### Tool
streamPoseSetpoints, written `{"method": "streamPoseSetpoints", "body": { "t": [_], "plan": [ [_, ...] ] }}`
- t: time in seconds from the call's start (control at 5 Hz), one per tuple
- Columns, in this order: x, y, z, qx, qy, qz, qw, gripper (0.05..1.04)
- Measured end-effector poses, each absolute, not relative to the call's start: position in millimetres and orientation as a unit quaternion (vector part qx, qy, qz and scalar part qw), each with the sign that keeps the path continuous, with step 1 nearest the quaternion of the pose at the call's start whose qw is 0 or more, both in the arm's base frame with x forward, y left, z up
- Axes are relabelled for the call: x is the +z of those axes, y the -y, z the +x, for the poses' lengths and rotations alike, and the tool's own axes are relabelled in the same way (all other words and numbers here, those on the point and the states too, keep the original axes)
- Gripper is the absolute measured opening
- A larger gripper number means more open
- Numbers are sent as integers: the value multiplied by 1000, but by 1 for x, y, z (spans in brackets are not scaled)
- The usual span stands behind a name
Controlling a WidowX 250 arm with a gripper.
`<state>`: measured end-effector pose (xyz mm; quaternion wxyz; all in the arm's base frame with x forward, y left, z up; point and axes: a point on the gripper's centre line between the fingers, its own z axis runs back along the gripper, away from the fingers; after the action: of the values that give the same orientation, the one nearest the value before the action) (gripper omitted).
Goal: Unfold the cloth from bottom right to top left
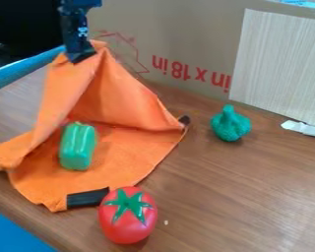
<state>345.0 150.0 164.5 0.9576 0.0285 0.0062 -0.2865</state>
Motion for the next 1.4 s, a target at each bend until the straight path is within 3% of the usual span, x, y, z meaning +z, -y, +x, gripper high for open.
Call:
{"method": "streamPoseSetpoints", "body": {
  "t": [0.8,1.0,1.2,1.4],
  "plan": [
    [154,-208,403,-348,-16,101,932,72],
    [152,-218,411,-377,-12,136,916,240],
    [140,-225,412,-386,-21,156,909,478],
    [135,-226,413,-391,-22,162,906,786]
  ]
}}
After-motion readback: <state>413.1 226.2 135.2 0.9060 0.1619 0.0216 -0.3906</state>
